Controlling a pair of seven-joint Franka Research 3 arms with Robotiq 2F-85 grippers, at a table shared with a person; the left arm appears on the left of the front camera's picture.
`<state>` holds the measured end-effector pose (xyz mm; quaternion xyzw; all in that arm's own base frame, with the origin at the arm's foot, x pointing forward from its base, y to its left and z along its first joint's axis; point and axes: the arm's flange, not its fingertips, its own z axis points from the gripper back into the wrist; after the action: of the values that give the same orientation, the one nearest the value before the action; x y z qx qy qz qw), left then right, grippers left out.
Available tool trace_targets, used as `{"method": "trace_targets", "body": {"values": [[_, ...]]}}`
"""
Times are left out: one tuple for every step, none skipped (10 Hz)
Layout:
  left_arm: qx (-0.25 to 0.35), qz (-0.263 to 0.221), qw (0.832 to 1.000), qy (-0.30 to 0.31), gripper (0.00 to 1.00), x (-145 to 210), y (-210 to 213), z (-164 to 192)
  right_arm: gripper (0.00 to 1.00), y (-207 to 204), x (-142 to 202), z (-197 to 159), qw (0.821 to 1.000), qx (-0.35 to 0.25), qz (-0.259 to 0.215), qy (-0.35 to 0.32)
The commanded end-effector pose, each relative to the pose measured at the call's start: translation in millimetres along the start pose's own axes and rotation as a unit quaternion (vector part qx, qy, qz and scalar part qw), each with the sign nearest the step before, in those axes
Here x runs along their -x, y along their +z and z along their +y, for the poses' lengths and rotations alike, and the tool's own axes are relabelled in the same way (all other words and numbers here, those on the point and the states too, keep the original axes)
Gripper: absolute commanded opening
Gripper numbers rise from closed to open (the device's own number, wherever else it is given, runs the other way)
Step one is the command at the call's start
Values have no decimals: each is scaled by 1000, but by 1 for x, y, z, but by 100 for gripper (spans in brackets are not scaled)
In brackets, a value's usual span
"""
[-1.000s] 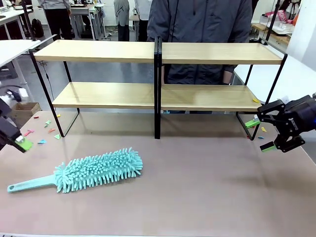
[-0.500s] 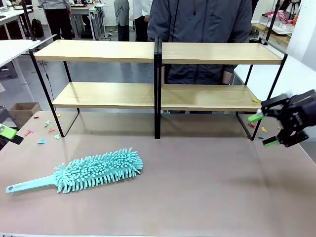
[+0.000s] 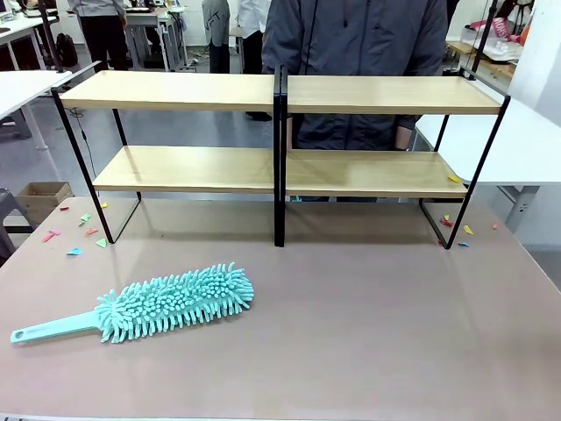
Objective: Clean the shelves.
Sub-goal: Place the Duster on the table.
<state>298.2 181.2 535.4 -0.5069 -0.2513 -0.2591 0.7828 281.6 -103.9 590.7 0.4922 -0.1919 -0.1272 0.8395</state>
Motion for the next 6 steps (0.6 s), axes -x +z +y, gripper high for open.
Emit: {"method": "trace_targets", "body": {"values": [[40, -18, 999, 0, 100, 10, 40, 7, 100, 28, -14, -16, 999, -12, -46, -14], [49, -38, 998, -8, 100, 23, 66, 1, 100, 52, -17, -25, 996, -15, -83, -36], [48, -67, 996, -35, 100, 34, 81, -4, 100, 65, -17, -32, 994, -21, -99, -47], [68, -63, 994, -55, 100, 37, 82, -2, 100, 57, -14, -35, 992, 29, -102, -61], [32, -44, 999, -4, 100, 30, 67, -9, 100, 64, -12, -27, 996, -8, -82, -41], [32, -44, 999, -4, 100, 30, 67, -9, 100, 64, -12, -27, 996, -8, -82, -41]]}}
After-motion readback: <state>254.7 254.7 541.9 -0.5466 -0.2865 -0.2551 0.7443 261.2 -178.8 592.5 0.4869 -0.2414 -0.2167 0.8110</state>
